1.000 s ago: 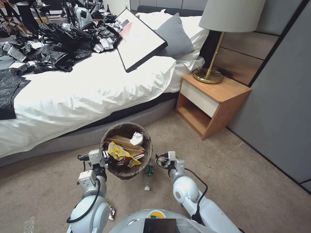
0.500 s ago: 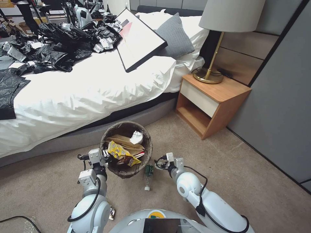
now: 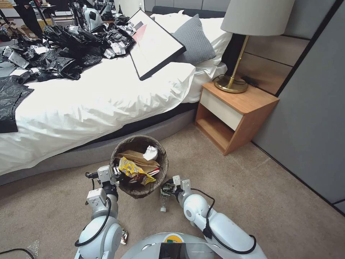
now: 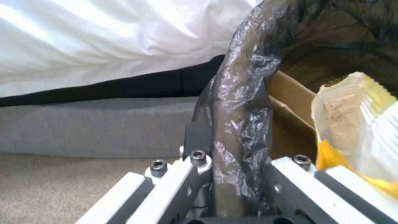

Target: Pick up the trash bin, then pick up the garbage from the floor and place it into the trash bin.

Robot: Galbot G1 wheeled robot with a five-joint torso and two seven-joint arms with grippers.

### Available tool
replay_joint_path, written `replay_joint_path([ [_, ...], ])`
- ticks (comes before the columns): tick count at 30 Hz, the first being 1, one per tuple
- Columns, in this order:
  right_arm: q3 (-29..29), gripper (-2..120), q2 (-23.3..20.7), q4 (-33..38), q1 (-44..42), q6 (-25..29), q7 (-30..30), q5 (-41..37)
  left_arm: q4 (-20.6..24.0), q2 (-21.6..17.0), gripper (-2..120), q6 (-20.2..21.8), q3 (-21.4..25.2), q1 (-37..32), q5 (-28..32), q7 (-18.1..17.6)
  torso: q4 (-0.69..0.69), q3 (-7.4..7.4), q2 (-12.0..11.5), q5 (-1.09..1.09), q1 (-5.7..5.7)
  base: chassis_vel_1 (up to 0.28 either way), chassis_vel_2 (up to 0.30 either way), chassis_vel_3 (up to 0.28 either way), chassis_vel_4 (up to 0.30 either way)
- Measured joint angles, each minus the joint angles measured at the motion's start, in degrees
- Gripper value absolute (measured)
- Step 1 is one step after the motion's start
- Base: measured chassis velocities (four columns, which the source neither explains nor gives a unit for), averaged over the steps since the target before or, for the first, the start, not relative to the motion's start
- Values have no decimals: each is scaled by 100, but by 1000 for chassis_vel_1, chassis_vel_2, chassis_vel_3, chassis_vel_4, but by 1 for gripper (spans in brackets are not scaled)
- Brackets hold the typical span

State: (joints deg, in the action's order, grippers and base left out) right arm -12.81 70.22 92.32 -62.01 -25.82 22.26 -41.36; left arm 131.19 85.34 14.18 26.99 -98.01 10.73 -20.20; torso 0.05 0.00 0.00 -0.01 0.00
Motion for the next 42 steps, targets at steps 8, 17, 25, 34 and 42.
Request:
replay_joint_path([
  [8,-67,100,208,-389,59,159,-111,204,-3,13,0,0,6,2,-6,-4,0,0,0,0,0,0,0,0,0],
  [17,-38,100,348,-752,85,288,-153,409,0,23,0,0,10,-3,-13,-6,0,0,0,0,0,0,0,0,0],
  [25,21,100,439,-1032,97,405,-220,557,7,21,0,-4,23,-10,-12,-8,0,0,0,0,0,0,0,0,0],
  [34,19,100,649,-1354,149,556,-280,728,19,28,0,-5,13,-16,-17,-7,0,0,0,1,0,0,0,0,0],
  [42,17,100,781,-1591,169,650,-323,802,19,45,0,-9,-30,-28,-61,-4,0,0,0,0,0,0,0,0,0],
])
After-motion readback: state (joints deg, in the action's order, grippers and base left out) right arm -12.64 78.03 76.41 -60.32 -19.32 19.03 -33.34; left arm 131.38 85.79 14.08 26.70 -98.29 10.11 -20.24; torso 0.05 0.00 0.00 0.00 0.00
